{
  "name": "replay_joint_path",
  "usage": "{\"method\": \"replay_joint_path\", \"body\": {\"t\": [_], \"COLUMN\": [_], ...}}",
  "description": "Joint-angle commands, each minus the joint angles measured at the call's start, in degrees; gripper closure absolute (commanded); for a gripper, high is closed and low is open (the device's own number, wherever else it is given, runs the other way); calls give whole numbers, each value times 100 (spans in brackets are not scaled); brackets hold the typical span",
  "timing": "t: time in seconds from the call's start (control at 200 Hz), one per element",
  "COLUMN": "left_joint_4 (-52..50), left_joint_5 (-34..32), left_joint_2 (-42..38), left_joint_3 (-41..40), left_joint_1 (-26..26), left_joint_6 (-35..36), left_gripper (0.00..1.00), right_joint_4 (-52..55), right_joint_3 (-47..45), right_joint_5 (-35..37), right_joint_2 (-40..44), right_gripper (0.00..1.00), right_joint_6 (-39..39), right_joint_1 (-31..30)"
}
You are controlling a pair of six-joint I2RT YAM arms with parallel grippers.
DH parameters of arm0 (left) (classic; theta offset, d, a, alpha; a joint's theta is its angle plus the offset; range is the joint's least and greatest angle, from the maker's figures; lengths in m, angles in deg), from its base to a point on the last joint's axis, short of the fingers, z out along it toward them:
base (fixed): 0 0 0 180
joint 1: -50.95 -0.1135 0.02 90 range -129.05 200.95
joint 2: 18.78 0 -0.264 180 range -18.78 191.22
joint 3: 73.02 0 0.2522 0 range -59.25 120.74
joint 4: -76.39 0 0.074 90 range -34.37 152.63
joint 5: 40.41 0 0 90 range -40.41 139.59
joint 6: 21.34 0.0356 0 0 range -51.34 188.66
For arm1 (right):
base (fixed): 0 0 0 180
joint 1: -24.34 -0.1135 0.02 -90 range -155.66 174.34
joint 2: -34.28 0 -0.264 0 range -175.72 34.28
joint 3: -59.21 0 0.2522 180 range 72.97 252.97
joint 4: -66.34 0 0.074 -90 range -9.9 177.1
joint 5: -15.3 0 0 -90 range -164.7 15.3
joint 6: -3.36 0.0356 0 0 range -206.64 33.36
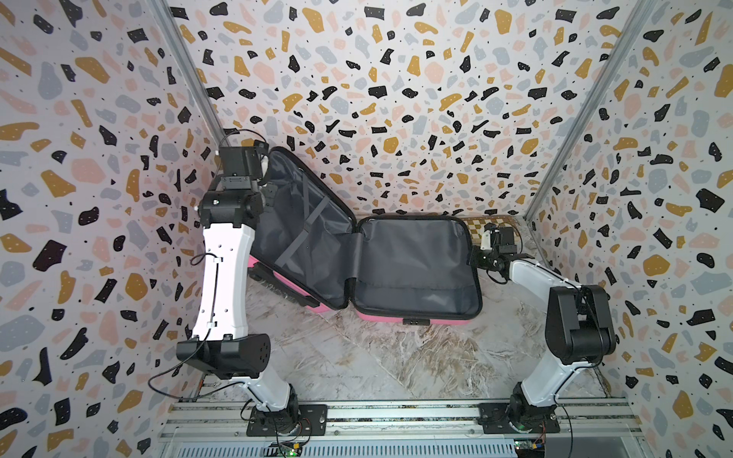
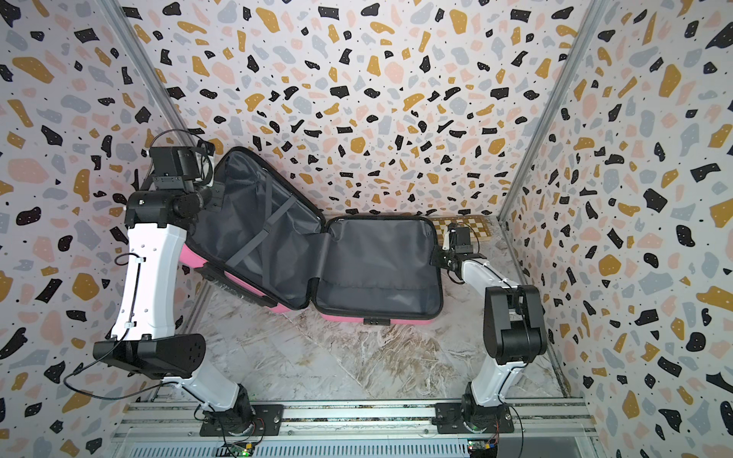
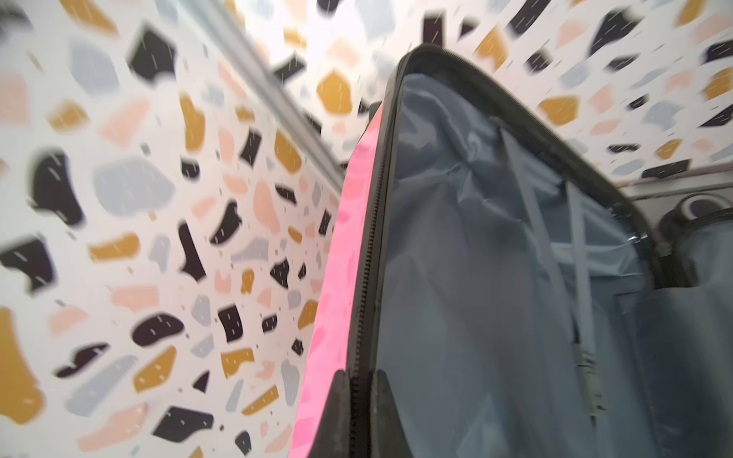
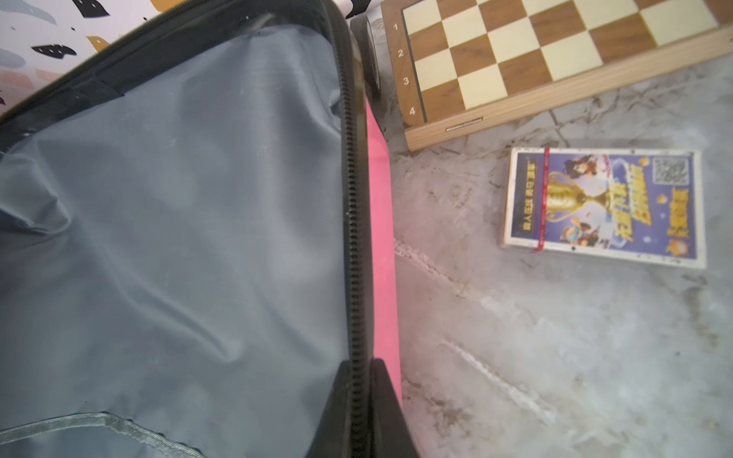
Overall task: Close the suitcase zippers
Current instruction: Close the suitcase at the center of the board.
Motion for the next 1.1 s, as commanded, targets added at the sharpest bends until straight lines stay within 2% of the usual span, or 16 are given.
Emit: {"method": "replay_joint_path", "body": {"t": [0.0,0.25,0.466,0.741,0.841,0.892,1.097], "left_joint_4": [368,478,876,1072,1095,1100,983], "left_joint_5": [308,-317,-963,-964,-900,-816,-198], "left_joint_2": [-172,-16,77,78,25,-10,-161], "left_joint_3": [295,371,38,-569,-894,-1027,-1611], "left_joint_1": [835,1942,2942,4018,4453,4614,4849], "left_joint_6": [157,567,1049,836,648,490,-116], "left_gripper": [100,100,100,100,87,75,64], "right_joint_4": [-363,-994,-1472,-1836,-1801,-1876,-2155], "right_joint_3": [-183,-323,-412,-558,-626,-677,-897], "right_joint_5": [-1767,-1839,-1797,-1759,-1742,-1796,-2003], "right_joint_2": [292,353,287,206,200,208,234], "right_gripper": [100,100,100,100,100,96,89], "right_joint_6": [929,1682,2204,2477,2514,2519,2573], "right_joint_1": [-792,-1317,-1805,-2115,-2105,-2109,-2107]}}
